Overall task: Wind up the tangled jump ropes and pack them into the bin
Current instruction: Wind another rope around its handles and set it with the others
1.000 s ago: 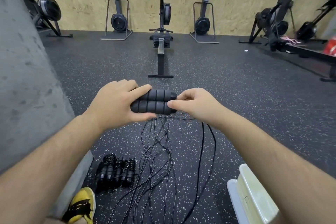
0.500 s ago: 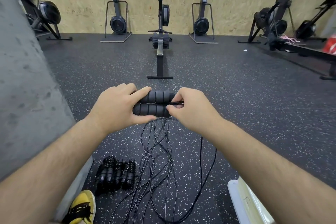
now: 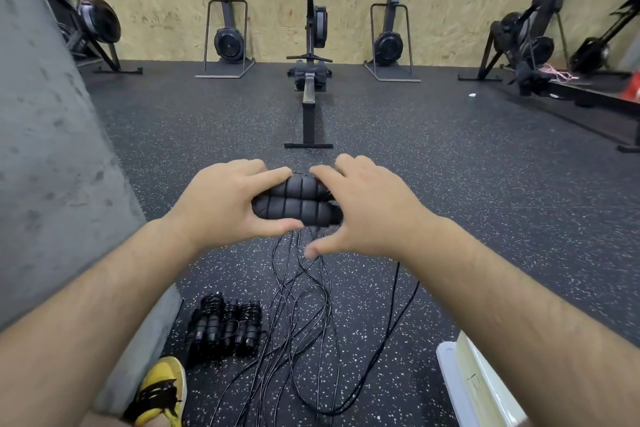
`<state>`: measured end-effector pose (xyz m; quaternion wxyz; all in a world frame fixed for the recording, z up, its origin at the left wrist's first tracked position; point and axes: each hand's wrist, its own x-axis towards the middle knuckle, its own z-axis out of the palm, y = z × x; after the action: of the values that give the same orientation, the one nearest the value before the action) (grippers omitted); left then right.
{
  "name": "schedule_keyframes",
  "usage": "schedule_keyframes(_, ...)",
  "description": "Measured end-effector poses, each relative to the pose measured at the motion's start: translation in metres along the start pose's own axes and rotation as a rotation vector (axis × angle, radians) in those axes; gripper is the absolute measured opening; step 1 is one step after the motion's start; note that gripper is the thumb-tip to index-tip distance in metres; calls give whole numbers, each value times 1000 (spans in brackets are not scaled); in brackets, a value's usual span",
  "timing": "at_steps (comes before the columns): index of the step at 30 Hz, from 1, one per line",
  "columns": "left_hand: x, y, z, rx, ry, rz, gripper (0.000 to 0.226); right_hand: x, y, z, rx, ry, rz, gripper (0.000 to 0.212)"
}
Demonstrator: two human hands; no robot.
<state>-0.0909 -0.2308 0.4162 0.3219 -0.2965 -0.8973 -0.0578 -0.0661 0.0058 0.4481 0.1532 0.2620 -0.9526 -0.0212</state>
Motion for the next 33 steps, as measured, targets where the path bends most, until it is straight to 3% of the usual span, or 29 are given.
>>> schedule_keyframes(4, -1, 6, 3, 22, -37, 61, 72, 3, -2, 8, -50, 52, 26, 57)
schedule_keyframes(8, -1, 16, 8, 114, -23, 74, 82, 4, 1, 5, -15, 14, 39, 46)
schedule_keyframes(12, -2, 29, 14, 227, -2, 34, 89, 2, 4, 3, -8, 19, 63, 45)
schedule_keyframes(19, -1, 42, 18, 201, 19, -11, 92, -3, 5, 4, 16, 0, 114, 43)
schedule_keyframes(29, 7, 23, 12, 97, -14, 166, 92, -4, 3, -1, 63, -51, 74, 52)
schedule_keyframes(33, 5, 18, 9, 118, -48, 111, 83, -10, 20, -12, 372, -189, 86, 62)
